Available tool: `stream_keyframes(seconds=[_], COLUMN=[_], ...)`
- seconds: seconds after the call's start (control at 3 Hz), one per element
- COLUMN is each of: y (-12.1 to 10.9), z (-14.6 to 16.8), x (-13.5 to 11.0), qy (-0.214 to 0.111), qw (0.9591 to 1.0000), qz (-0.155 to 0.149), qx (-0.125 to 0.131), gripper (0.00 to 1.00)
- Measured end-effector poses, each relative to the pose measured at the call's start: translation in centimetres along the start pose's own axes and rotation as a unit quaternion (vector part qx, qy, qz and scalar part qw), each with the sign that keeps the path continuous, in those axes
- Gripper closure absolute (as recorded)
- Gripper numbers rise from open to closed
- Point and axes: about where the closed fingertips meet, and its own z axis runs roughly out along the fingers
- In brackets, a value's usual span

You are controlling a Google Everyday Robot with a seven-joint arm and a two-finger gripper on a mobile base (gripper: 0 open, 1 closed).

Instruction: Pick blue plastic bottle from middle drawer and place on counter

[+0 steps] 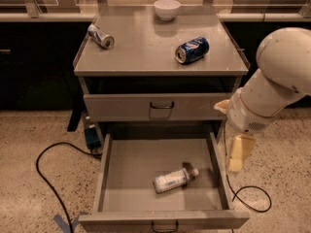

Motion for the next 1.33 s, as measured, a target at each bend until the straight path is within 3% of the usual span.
stream_keyframes(seconds=[0.33, 0.67, 1.0, 1.33], y=[0.3, -0.3, -1.0, -1.4], z=[4.3, 8.3, 11.6, 14.2], x=[-0.3, 0.6, 2.1, 2.4], qy=[-0.018, -0.046, -0.082, -0.109], qw=[0.9998, 0.9987, 0.9946, 0.9908], qz=[-0.004, 0.020, 0.064, 0.080], qx=[-0.009, -0.003, -0.002, -0.010], gripper=[0.00, 0.00, 0.00, 0.00])
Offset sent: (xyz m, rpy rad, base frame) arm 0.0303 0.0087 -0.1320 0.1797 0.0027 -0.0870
